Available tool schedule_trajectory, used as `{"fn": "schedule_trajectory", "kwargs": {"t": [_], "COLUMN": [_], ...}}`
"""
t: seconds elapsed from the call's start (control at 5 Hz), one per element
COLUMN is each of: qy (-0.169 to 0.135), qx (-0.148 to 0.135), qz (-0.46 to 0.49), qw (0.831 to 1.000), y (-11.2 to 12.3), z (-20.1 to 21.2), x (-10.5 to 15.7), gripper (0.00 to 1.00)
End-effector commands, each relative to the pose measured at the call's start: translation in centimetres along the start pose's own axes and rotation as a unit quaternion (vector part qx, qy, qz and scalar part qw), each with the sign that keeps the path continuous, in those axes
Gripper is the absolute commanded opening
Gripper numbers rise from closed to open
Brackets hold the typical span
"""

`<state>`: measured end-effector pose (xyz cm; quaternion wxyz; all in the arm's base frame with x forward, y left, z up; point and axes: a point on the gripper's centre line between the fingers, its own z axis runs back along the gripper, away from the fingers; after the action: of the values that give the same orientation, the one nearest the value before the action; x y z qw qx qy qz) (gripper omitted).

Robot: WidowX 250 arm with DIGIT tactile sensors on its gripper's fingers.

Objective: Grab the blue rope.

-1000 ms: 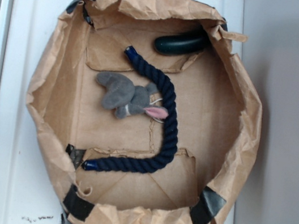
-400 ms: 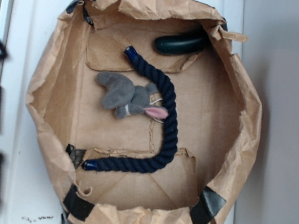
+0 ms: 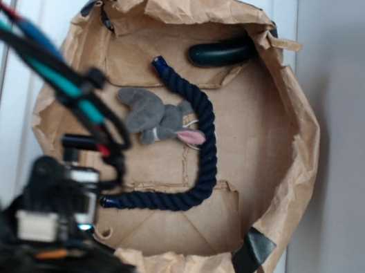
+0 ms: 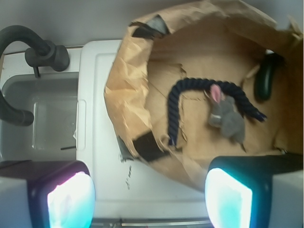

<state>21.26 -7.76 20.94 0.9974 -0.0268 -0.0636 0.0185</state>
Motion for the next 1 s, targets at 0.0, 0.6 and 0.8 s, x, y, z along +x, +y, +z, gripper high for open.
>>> {"fn": "schedule_trajectory", "kwargs": {"t": [0.0, 0.6, 0.8], "qy": [-0.029, -0.025, -0.025], "qx": [-0.058, -0.047, -0.047], "qz": [-0.021, -0.003, -0.003], "qw": [0.998, 0.999, 0.999], "y": [5.1, 5.9, 5.9], "z": [1.4, 0.3, 0.3], "x": [2.9, 4.2, 4.2], "gripper": [1.00, 1.00, 1.00]}}
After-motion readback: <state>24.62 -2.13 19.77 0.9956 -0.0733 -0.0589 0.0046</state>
